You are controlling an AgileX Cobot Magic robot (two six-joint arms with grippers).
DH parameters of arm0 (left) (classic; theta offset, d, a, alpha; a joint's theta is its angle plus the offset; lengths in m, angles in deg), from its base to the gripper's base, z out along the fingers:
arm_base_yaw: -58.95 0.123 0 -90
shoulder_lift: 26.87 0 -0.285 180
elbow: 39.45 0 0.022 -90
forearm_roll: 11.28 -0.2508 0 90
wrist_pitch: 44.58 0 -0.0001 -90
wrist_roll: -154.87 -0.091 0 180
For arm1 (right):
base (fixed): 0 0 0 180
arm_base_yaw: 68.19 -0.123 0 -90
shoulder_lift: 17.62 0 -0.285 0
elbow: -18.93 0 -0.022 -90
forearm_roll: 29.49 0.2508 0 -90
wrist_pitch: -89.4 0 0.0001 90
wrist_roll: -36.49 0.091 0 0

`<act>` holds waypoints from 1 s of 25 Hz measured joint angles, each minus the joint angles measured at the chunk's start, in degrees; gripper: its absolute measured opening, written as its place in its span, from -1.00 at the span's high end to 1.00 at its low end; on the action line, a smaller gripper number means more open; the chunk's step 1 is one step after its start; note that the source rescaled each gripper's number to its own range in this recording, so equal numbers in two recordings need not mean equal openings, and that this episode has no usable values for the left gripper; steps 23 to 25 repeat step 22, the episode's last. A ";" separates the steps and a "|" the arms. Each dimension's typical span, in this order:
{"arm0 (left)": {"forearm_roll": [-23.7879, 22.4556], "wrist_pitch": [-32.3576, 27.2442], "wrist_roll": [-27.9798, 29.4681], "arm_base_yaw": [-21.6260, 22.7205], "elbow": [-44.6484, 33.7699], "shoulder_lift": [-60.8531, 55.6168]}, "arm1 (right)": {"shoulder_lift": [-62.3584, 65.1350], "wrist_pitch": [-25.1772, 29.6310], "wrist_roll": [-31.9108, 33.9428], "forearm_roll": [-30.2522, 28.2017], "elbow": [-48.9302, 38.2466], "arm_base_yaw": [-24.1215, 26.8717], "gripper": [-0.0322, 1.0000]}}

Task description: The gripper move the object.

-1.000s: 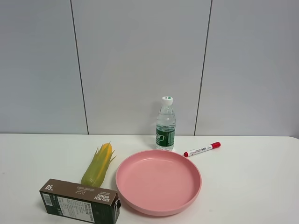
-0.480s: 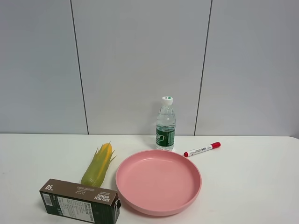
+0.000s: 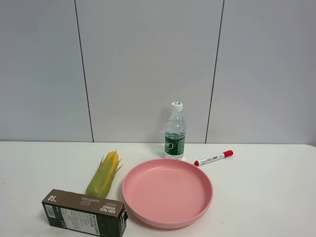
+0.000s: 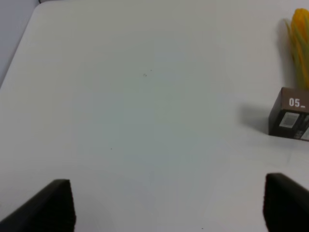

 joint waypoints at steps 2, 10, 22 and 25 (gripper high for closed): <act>0.00 0.00 0.00 0.00 0.00 0.00 | 0.00 0.00 0.00 0.00 0.00 0.00 -1.00; 0.00 0.00 0.00 0.00 0.00 0.00 | 0.00 0.00 0.00 0.00 0.00 0.00 -1.00; 0.00 0.00 0.00 0.00 0.00 0.00 | 0.00 0.00 0.00 0.00 0.00 0.00 -1.00; 0.00 0.00 0.00 0.00 0.00 0.00 | 0.00 0.00 0.00 0.00 0.00 0.00 -1.00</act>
